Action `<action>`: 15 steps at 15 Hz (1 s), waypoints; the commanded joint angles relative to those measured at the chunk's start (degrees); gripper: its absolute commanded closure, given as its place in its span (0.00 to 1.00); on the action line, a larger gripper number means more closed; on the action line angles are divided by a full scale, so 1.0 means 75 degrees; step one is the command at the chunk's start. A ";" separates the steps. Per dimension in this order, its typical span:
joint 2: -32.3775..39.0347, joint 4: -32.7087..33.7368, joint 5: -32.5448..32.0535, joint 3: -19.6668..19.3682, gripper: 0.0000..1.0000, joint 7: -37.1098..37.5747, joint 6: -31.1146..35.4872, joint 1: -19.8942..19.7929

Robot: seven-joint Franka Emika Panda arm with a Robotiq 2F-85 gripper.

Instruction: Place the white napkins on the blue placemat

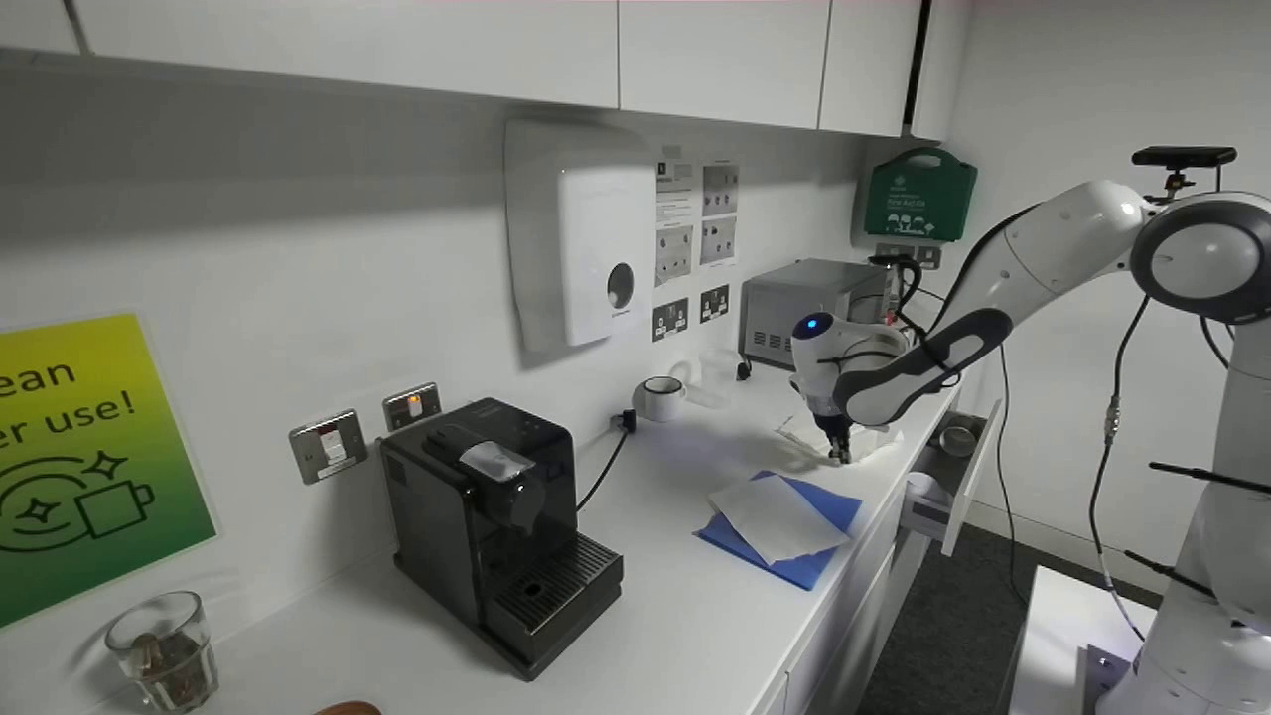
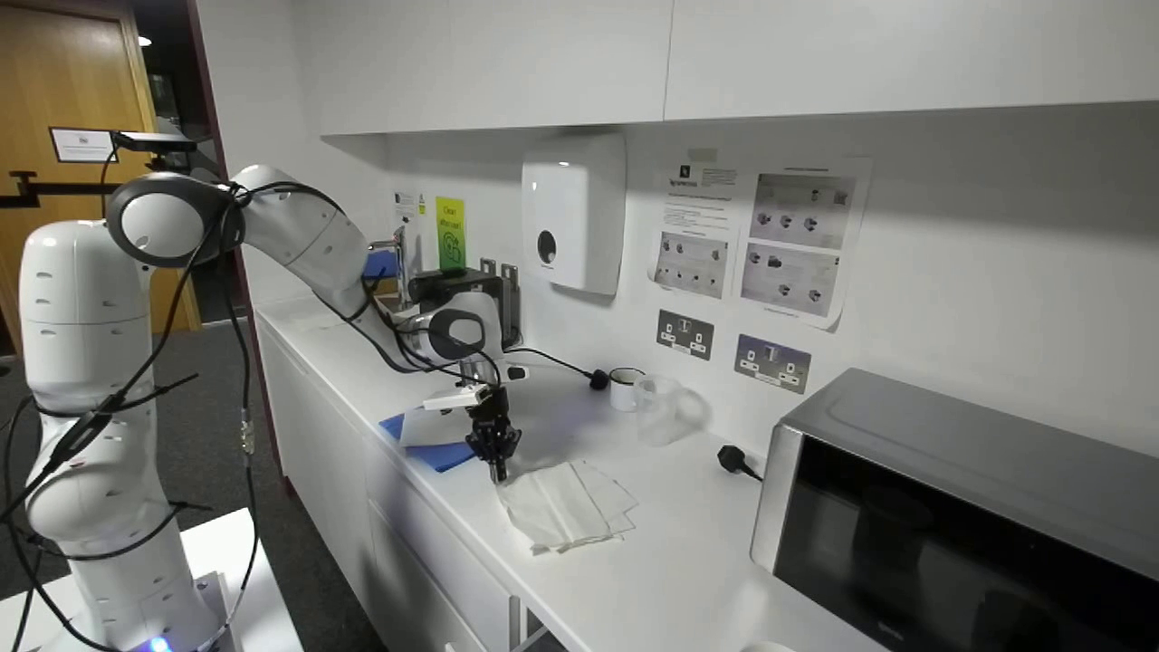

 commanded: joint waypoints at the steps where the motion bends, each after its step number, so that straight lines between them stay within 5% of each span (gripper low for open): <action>1: 0.0115 0.0257 0.0014 -0.0030 1.00 -0.0184 -0.0211 0.0032; 15: -0.0873 -0.0133 -0.0116 -0.0311 1.00 0.0120 -0.0046 -0.0140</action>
